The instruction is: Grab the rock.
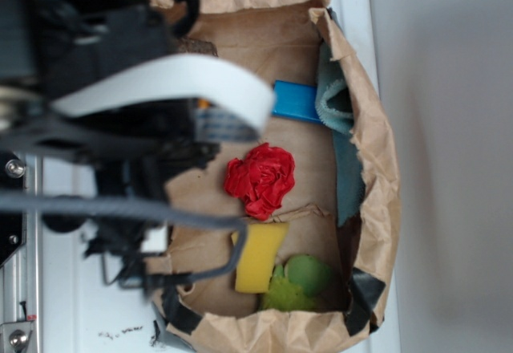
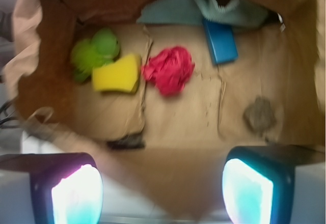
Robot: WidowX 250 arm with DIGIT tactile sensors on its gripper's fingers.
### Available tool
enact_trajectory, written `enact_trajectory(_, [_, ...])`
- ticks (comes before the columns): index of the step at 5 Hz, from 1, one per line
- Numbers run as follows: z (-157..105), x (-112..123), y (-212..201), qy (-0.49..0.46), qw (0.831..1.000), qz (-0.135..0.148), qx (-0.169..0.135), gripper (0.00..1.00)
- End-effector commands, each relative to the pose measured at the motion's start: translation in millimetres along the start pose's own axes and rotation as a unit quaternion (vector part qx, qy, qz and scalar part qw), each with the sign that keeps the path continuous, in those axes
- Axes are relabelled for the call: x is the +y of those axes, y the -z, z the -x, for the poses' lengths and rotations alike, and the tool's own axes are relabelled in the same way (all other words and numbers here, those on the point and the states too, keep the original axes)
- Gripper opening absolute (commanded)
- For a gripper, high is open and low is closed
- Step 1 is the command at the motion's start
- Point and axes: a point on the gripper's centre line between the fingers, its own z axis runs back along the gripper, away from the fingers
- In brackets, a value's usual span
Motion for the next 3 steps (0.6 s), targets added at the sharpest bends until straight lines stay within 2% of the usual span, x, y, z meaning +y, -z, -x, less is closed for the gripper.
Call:
enact_trajectory(1, [-23, 33, 13, -0.003, 0.999, -0.037, -0.011, 1.0])
enact_trajectory(2, [-26, 44, 27, -0.009, 0.997, -0.069, -0.017, 1.0])
enact_trajectory(3, [-26, 44, 27, -0.009, 0.997, -0.069, -0.017, 1.0])
